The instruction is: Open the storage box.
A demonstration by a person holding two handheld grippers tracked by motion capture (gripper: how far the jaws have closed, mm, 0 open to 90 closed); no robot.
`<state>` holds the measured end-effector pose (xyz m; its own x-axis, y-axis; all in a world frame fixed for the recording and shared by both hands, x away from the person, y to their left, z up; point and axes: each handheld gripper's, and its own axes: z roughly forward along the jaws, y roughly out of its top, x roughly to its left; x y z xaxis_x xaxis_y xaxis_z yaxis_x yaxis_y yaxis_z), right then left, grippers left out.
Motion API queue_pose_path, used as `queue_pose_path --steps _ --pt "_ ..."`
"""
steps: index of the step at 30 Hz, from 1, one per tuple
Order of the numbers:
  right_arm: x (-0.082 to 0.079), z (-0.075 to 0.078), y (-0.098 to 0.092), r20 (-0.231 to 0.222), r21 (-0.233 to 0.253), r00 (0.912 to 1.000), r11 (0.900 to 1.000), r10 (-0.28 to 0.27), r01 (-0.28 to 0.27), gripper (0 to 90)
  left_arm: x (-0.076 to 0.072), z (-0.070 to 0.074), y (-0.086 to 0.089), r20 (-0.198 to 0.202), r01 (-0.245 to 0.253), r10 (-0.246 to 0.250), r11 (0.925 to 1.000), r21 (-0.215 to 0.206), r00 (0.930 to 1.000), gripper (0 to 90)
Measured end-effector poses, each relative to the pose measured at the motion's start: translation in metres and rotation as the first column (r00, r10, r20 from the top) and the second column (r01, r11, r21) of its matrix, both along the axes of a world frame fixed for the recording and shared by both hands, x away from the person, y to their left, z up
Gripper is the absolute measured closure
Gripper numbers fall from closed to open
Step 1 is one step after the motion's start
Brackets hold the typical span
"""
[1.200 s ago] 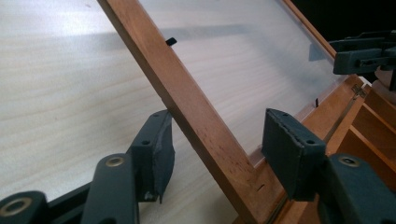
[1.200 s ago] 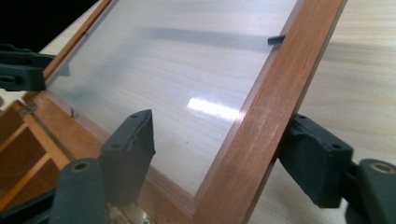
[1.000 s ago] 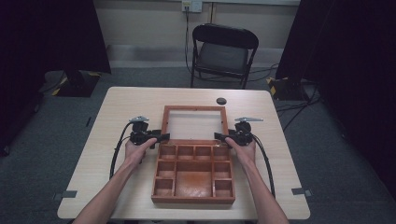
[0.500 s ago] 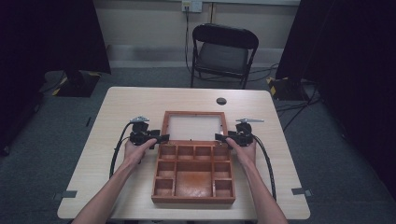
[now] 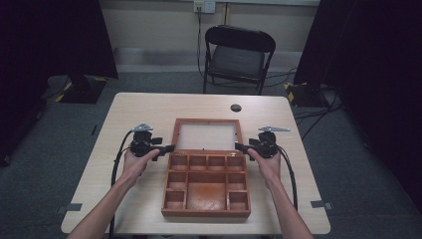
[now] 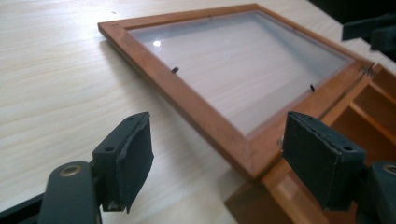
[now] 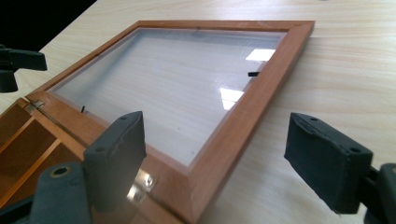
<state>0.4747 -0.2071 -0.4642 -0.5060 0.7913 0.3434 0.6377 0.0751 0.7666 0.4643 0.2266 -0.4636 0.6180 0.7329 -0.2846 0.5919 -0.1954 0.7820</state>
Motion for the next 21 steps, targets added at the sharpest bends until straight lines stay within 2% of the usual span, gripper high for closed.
queue_pose_path --steps 2,6,13,16,21 --pt "-0.005 0.003 -0.005 0.004 0.000 1.0000 1.000 -0.008 0.008 19.0 -0.004 0.000 0.003 -0.007 -0.002 0.002 1.0000 -0.002 1.0000 23.0" --pt "-0.014 0.007 -0.012 0.015 -0.011 0.9999 1.000 -0.002 0.003 18.3 -0.013 0.001 0.012 0.000 -0.005 0.005 0.9996 0.029 1.0000 22.8" --pt "-0.039 0.012 -0.025 0.028 -0.066 0.9996 0.998 -0.003 0.005 17.5 -0.029 -0.002 0.032 0.005 -0.036 0.036 0.9977 0.057 0.9993 22.5" --pt "-0.050 0.011 -0.032 0.026 -0.093 0.9997 0.996 -0.003 0.005 17.3 -0.035 -0.005 0.042 0.000 -0.071 0.071 0.9942 0.081 0.9974 22.5" --pt "-0.068 0.009 -0.046 0.013 -0.134 0.9995 0.991 -0.028 0.029 17.1 -0.046 -0.009 0.057 -0.010 -0.100 0.102 0.9875 0.122 0.9947 22.6"
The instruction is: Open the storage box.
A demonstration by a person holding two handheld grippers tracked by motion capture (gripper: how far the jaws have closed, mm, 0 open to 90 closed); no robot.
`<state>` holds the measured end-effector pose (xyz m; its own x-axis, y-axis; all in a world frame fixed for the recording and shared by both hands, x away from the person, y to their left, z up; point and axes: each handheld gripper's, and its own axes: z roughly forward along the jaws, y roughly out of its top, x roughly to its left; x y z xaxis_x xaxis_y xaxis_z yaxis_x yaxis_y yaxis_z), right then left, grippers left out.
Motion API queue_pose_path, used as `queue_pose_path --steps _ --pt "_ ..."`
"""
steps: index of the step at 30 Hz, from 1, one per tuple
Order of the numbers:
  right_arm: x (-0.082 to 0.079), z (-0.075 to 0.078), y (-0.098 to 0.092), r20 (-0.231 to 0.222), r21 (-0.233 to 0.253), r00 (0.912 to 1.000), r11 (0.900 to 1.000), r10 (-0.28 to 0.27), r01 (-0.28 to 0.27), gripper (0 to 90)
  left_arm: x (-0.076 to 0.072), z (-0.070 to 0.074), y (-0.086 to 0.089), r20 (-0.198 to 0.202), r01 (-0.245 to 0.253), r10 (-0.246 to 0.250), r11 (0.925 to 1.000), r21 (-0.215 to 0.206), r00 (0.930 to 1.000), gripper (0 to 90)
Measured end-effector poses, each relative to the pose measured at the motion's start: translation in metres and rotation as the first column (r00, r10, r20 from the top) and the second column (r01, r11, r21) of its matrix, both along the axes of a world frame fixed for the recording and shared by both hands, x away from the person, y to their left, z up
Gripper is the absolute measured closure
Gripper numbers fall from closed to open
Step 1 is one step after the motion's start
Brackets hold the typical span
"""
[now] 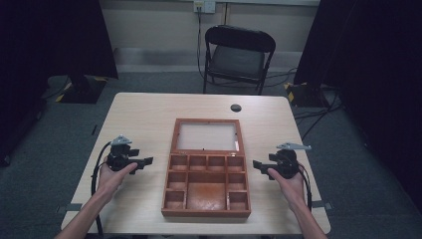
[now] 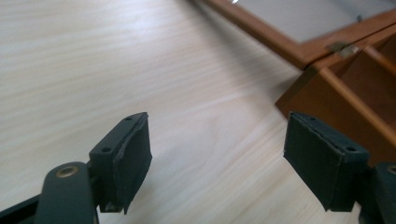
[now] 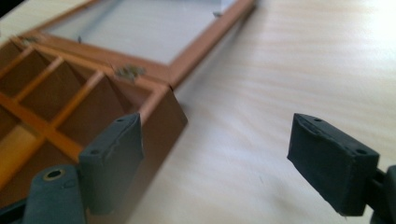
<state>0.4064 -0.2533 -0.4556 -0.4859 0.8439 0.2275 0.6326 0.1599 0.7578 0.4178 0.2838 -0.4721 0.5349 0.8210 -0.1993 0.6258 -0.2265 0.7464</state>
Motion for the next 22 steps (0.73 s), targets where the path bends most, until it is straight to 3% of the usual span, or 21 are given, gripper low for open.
queue_pose_path --steps 7,9,11,13,15,16,17,18,20,22 --pt "-0.021 -0.013 -0.017 -0.043 -0.074 0.9981 0.996 -0.043 0.040 16.1 -0.019 -0.007 0.015 -0.003 -0.021 0.021 0.9970 0.075 0.9998 21.7" --pt "-0.026 -0.018 -0.021 -0.059 -0.104 0.9963 0.993 -0.062 0.055 15.6 -0.022 -0.010 0.018 -0.025 -0.034 0.036 0.9947 0.098 0.9990 21.1" --pt "-0.029 -0.022 -0.024 -0.073 -0.125 0.9943 0.990 -0.078 0.068 15.6 -0.025 -0.014 0.018 -0.016 -0.045 0.047 0.9906 0.130 0.9988 21.1" --pt "-0.032 -0.027 -0.026 -0.081 -0.144 0.9924 0.986 -0.093 0.081 15.6 -0.025 -0.019 0.019 -0.032 -0.064 0.070 0.9869 0.148 0.9971 21.2" --pt "-0.033 -0.032 -0.028 -0.087 -0.164 0.9904 0.982 -0.108 0.092 15.3 -0.025 -0.020 0.019 -0.019 -0.066 0.069 0.9864 0.150 0.9974 20.0" --pt "-0.034 -0.034 -0.030 -0.061 -0.178 0.9900 0.977 -0.127 0.115 15.2 -0.025 -0.021 0.018 -0.003 -0.073 0.075 0.9834 0.166 0.9972 20.0" --pt "-0.034 -0.035 -0.030 -0.047 -0.176 0.9895 0.976 -0.137 0.127 15.0 -0.027 -0.025 0.015 0.045 -0.079 0.072 0.9759 0.203 0.9964 19.9" --pt "-0.035 -0.037 -0.030 -0.016 -0.189 0.9898 0.973 -0.141 0.136 14.8 -0.027 -0.029 0.016 0.071 -0.084 0.072 0.9790 0.186 0.9949 16.7" --pt "-0.039 -0.043 -0.024 0.053 -0.241 0.9896 0.960 -0.134 0.143 13.3 -0.028 -0.030 0.019 0.079 -0.090 0.077 0.9775 0.191 0.9939 14.2" --pt "-0.040 -0.044 -0.024 0.059 -0.236 0.9886 0.960 -0.139 0.149 13.3 -0.028 -0.030 0.017 0.084 -0.106 0.092 0.9775 0.183 0.9922 13.8"
